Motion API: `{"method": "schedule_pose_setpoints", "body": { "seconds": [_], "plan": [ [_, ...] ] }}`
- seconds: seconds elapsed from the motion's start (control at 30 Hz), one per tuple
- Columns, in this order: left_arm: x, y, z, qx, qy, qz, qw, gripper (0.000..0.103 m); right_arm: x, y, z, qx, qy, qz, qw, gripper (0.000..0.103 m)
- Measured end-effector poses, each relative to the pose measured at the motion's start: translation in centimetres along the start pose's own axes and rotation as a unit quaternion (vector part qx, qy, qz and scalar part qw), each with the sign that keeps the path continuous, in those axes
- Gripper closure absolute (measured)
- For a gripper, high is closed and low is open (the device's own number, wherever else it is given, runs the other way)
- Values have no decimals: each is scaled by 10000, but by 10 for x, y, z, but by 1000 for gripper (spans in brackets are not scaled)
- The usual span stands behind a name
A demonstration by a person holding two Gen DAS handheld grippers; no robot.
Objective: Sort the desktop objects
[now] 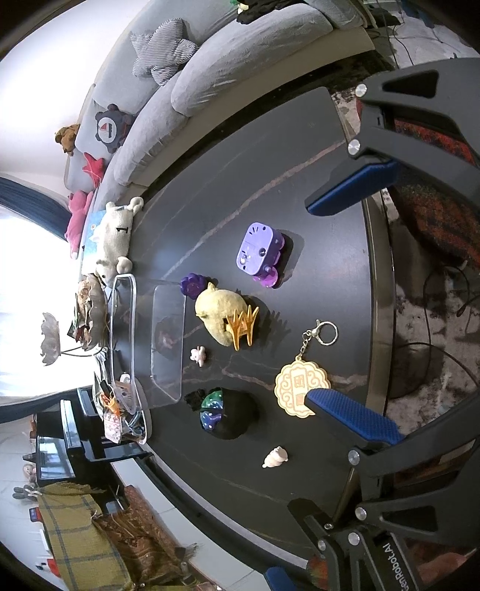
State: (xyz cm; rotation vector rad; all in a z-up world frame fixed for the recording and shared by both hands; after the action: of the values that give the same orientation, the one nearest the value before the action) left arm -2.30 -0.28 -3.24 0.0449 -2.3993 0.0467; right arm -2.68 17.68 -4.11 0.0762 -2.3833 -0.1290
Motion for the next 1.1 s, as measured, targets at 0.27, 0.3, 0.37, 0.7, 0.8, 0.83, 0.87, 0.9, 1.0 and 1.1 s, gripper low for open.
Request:
{"method": "schedule_pose_setpoints", "body": {
  "seconds": [0.27,0.3,0.37,0.7,0.8,0.83,0.87,0.9,1.0,1.1],
  "plan": [
    [1,-3,-1,19,20,-37,10000,1,0,1,2,-9,-1,21,10000,7],
    [1,-4,-1,19,10,-50,10000,1,0,1,2,-16,6,22,10000,5],
    [2,-5,1,20,-12,-77,10000,1,0,1,2,-25,15,12,10000,4],
    [1,-5,0,19,-36,-58,10000,1,-1,0,3,-12,26,-35,10000,2],
    [1,-6,2,26,-61,-62,10000,1,-1,0,4,-17,23,-29,10000,2],
    [1,-6,2,28,-73,-67,9999,1,0,1,4,-24,25,-28,10000,2],
    [1,-7,3,30,-83,-80,9999,1,0,1,4,-27,28,-25,10000,2],
    [1,-7,3,32,-87,-89,9999,1,0,1,4,-27,33,-19,10000,2],
    [1,-7,3,26,-82,-103,9999,1,0,1,4,-10,40,-16,10000,2],
    [1,-7,5,15,-105,-103,9999,1,0,0,5,33,33,-31,10000,2]
  ]
}}
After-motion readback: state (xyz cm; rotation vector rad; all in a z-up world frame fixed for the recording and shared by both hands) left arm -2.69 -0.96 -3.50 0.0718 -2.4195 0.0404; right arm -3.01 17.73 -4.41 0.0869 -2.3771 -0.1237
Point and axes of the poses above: each gripper's, at about its wrist camera, not at the fingertips, and z roughly the way its jaws point, y to its right, x to its top, the point moved 4 cm from there along z, roughly the way its jaws point, and after that the axes turned 5 degrees about -z, right-handed, at the moved point
